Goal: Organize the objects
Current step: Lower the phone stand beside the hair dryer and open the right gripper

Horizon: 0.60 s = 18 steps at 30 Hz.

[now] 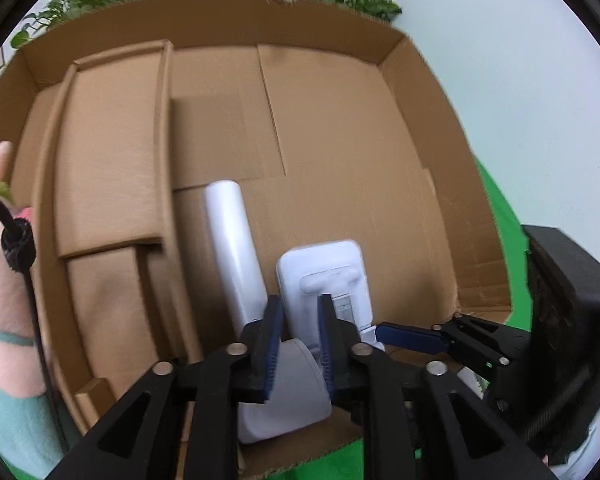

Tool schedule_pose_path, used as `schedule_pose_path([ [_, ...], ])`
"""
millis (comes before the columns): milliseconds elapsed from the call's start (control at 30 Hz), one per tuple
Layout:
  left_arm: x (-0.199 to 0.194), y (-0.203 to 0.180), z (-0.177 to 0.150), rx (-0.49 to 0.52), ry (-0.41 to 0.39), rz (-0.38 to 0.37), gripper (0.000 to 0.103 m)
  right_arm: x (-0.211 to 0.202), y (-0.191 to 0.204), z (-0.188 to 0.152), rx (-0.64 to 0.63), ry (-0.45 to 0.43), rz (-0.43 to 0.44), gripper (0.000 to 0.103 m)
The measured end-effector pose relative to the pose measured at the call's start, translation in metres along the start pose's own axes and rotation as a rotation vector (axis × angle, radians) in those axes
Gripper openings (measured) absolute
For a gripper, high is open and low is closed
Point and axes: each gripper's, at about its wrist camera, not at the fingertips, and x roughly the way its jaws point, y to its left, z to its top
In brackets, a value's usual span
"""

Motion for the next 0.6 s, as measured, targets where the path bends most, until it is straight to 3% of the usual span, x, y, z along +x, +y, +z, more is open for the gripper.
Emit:
schedule_pose_path([
  [133,-0.029,0.005,-0.010,0.006,-0.062,0.014,0.028,-0.011,-0.005,-0.004,0.038,-0.040,0.017,0.067],
  [267,-0.057,0.014,-0.019,-0.004,-0.138,0.042,0.028,-0.012,-0.011,-0.007,0.070,-0.057,-0.039,0.067],
  [300,-0.064,0.016,-0.022,-0.004,-0.157,0.051,0.028,-0.010,-0.009,-0.009,0.065,-0.052,-0.052,0.065],
  [367,-0.074,0.019,-0.029,-0.005,-0.177,0.053,0.028,-0.007,-0.003,-0.013,0.031,-0.048,-0.098,0.048],
  [400,-0.078,0.021,-0.032,-0.008,-0.181,0.051,0.029,-0.006,-0.001,-0.013,0.028,-0.053,-0.094,0.045],
  [600,-0.092,0.032,-0.052,-0.020,-0.221,0.098,0.029,-0.005,0.015,-0.020,-0.002,-0.072,-0.148,0.044],
])
